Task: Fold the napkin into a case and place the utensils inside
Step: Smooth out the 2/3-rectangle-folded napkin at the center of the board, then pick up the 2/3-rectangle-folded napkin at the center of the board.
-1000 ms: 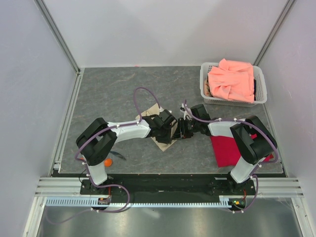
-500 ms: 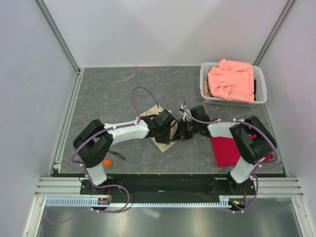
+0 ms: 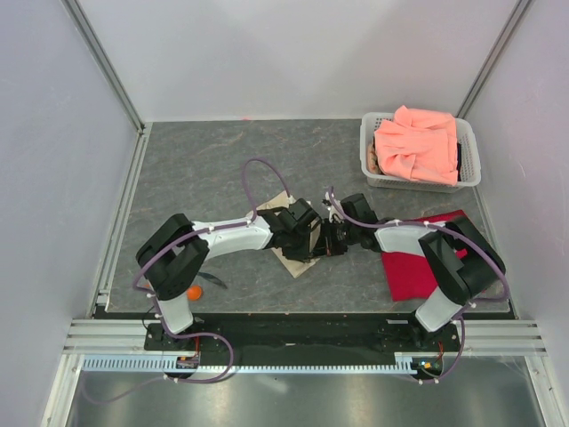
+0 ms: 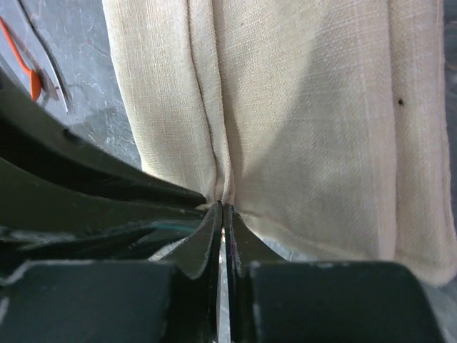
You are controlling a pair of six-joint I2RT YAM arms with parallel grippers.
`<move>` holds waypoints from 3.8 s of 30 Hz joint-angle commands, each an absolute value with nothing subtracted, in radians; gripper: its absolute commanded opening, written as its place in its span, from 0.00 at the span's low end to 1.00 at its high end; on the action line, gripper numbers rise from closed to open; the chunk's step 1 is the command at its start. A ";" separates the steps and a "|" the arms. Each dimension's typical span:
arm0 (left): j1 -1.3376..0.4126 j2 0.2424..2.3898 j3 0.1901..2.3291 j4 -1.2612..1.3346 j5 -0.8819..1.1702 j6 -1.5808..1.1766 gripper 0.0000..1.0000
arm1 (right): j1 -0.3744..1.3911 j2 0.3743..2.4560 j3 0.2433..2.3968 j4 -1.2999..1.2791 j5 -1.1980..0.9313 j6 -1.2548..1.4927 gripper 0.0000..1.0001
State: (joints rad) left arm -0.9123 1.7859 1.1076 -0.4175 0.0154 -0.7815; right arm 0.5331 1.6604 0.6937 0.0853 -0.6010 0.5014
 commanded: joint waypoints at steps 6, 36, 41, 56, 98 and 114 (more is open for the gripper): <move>-0.898 1.600 1.081 -0.403 0.023 -0.790 0.42 | 0.540 1.522 0.753 -0.067 -0.503 0.450 0.36; -0.373 2.023 1.342 -0.320 0.252 -0.623 0.08 | 0.670 1.693 0.766 -0.017 -0.485 0.456 0.00; -0.374 2.080 1.407 -0.365 0.224 -0.563 0.08 | 0.672 1.707 0.735 0.018 -0.492 0.475 0.00; -0.382 1.769 1.384 -0.430 0.319 -0.561 0.34 | 0.614 1.502 0.897 -0.210 -0.354 0.422 0.49; -1.075 1.584 1.052 -0.478 -0.265 -0.738 0.81 | 0.358 1.338 0.739 -0.268 -0.307 0.548 0.86; -1.223 1.913 1.385 -0.712 -0.432 -0.844 0.80 | 0.299 1.355 0.770 -0.341 -0.248 0.474 0.98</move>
